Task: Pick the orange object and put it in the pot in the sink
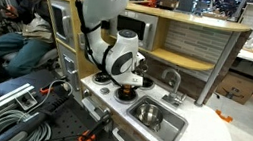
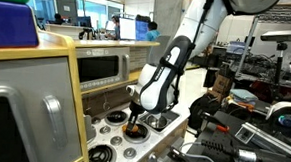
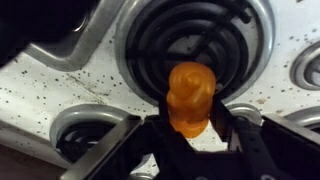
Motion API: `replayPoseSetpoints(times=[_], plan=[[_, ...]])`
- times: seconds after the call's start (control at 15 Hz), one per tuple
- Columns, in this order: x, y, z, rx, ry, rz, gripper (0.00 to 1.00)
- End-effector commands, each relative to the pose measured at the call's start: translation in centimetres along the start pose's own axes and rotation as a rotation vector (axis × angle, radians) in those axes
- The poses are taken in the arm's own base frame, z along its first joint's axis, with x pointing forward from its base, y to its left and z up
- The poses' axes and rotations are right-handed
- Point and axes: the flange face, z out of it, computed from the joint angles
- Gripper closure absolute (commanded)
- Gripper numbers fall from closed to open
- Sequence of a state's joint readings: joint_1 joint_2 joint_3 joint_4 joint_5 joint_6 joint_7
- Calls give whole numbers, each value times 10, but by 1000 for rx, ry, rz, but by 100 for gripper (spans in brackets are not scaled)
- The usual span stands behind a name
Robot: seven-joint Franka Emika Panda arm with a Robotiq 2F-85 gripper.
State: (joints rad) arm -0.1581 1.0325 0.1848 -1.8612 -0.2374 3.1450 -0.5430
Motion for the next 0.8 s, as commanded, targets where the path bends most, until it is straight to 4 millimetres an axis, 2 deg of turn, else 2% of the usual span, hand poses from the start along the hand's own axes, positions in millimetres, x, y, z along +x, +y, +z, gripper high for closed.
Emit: replayPoseSetpoints(times=[0.0, 0.13, 0.27, 0.47, 0.6, 0.73], plan=[[4, 17, -24, 99, 17, 95, 81], [0, 31, -45, 170, 41, 162, 81], [-9, 50, -78, 202, 70, 222, 81], [-41, 93, -116, 168, 63, 344, 81], [-70, 121, -122, 124, 6, 433, 81], [-97, 142, -118, 63, -42, 485, 81]])
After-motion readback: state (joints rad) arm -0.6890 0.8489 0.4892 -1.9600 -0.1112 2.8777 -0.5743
